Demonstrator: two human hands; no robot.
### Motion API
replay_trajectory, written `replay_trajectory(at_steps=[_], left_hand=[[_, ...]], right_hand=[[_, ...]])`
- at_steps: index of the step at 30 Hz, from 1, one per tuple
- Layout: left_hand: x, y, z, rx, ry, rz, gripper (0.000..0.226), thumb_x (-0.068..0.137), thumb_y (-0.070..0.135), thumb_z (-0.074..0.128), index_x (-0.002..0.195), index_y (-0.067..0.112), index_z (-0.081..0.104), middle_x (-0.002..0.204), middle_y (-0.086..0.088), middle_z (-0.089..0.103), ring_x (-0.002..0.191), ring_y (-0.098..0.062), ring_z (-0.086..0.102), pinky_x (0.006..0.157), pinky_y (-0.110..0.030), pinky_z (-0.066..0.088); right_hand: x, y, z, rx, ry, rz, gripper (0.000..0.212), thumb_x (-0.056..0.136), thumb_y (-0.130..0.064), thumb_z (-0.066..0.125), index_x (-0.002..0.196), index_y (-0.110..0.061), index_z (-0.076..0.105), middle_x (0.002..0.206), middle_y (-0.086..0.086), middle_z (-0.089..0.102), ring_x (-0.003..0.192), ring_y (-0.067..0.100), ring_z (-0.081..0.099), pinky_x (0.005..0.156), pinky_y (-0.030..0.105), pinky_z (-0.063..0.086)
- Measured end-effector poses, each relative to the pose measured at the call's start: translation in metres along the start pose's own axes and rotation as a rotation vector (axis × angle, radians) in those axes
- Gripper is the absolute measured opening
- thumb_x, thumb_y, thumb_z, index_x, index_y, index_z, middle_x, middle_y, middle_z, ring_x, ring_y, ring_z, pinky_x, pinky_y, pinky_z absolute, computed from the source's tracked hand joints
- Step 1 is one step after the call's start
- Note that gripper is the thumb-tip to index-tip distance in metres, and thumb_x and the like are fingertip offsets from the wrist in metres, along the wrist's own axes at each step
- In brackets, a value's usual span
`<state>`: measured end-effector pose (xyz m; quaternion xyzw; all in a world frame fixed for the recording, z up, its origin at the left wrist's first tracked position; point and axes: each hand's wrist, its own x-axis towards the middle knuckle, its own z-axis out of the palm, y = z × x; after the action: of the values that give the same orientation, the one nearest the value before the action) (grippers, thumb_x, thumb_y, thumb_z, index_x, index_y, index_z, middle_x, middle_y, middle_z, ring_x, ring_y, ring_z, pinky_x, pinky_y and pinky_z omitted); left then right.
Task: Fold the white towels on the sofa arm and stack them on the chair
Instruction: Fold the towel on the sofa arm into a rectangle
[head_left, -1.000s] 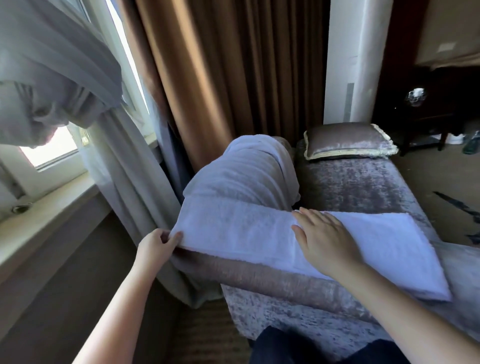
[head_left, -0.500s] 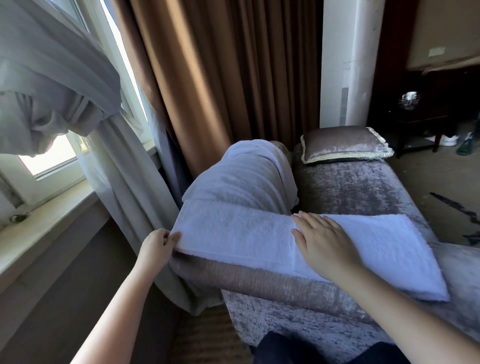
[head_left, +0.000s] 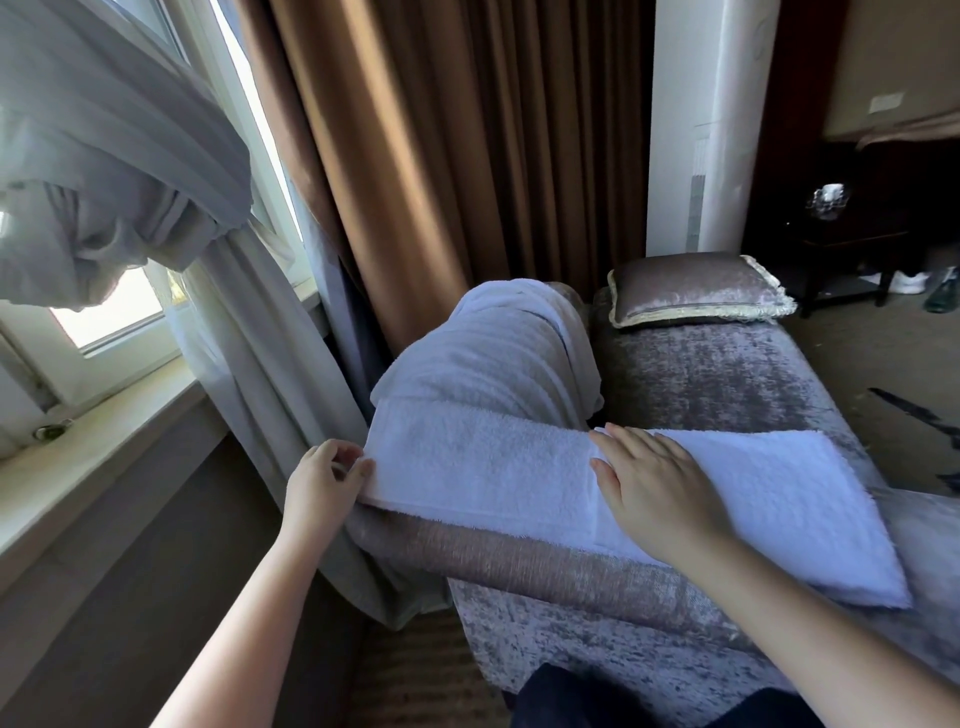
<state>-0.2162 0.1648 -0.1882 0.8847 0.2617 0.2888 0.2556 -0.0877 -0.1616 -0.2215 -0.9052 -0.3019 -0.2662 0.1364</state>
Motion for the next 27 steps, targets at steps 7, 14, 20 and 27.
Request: replay_trajectory(at_steps=[7,14,20,27], left_hand=[[0.007,0.01,0.009,-0.119,0.017,-0.152,0.018,0.088,0.025,0.069,0.101,0.012,0.065,0.091,0.005,0.064,0.088,-0.017,0.06,0.079,-0.031,0.047],[0.008,0.015,0.008,-0.174,0.07,-0.081,0.006,0.087,0.021,0.069,0.093,0.018,0.066,0.085,0.009,0.065,0.084,-0.014,0.061,0.079,-0.035,0.051],[0.014,0.008,0.013,-0.005,-0.014,-0.116,0.02,0.096,0.027,0.057,0.095,0.01,0.066,0.087,-0.003,0.065,0.088,-0.023,0.059,0.076,-0.036,0.045],[0.022,0.008,0.019,-0.004,0.004,-0.141,0.023,0.1,0.025,0.05,0.092,0.005,0.06,0.081,-0.005,0.062,0.082,-0.025,0.056,0.069,-0.035,0.038]], right_hand=[[0.0,0.0,0.0,-0.004,0.009,0.002,0.053,0.094,-0.038,0.028,0.117,-0.014,0.069,0.12,0.005,0.068,0.11,0.02,0.065,0.094,0.038,0.051],[0.0,0.0,0.001,-0.003,0.004,0.006,0.053,0.094,-0.038,0.028,0.118,-0.014,0.069,0.121,0.005,0.068,0.112,0.02,0.064,0.095,0.039,0.05],[0.0,0.0,0.0,-0.003,-0.003,0.008,0.054,0.095,-0.039,0.027,0.119,-0.014,0.068,0.122,0.004,0.067,0.112,0.019,0.064,0.096,0.038,0.05],[0.0,-0.001,-0.002,0.008,-0.039,0.022,0.055,0.095,-0.039,0.026,0.121,-0.014,0.068,0.124,0.004,0.066,0.114,0.019,0.063,0.097,0.039,0.049]])
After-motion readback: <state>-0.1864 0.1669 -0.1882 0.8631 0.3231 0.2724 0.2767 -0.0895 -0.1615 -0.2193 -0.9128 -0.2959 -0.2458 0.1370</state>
